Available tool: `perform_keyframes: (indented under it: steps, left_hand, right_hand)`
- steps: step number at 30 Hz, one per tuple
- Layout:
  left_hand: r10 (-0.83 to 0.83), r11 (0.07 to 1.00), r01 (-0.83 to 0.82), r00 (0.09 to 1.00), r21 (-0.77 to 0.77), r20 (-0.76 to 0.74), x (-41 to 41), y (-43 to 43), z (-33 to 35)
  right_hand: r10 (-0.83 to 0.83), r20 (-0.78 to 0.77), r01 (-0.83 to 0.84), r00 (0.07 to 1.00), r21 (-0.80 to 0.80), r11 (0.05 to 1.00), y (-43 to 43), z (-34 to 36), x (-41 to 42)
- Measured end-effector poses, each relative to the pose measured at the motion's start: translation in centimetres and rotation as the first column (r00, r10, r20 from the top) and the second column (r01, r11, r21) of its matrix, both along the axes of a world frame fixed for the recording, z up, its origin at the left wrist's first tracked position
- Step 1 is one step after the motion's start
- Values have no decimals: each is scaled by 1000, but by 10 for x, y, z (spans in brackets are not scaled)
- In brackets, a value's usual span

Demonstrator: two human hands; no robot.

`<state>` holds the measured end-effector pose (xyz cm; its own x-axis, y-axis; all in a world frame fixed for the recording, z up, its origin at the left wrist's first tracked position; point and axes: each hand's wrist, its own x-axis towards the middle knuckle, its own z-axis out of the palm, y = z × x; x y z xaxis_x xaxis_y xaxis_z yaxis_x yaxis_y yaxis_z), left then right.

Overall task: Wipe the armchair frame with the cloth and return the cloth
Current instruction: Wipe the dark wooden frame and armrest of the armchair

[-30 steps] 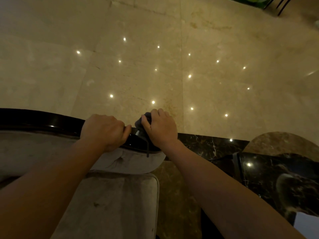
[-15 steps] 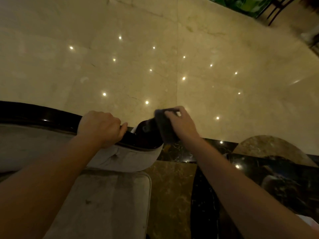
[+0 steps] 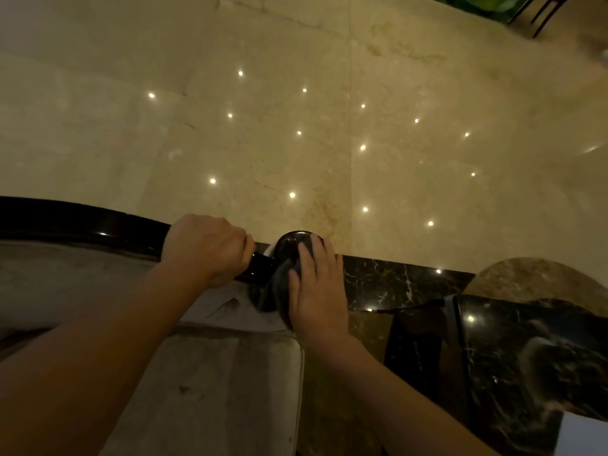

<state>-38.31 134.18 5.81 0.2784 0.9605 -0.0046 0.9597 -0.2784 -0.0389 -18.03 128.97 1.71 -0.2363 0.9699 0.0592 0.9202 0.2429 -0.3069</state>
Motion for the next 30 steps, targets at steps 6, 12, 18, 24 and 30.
perform_keyframes:
  steps: [6, 12, 18, 24, 30]
  left_hand:
    - [-26, 1000, 27, 997, 13, -75, 2, 3, 0]
    - [-25, 998, 28, 997, 48, -66, 0, -1, -4]
    - [-29, 999, 31, 993, 15, -112, 2, 0, -1]
    - [-23, 999, 26, 995, 29, -92, -1, -1, -7]
    - [9, 1000, -10, 998, -16, -66, 2, -1, -2]
  right_hand:
    - [373, 117, -359, 921, -124, 925, 32, 5, -14]
    - [149, 15, -145, 989, -147, 978, 41, 6, 33]
    - [342, 98, -331, 934, -115, 937, 48, 9, -22]
    - [90, -106, -106, 990, -164, 981, 71, 7, 14]
    - [-284, 92, 298, 954, -215, 930, 49, 24, 9]
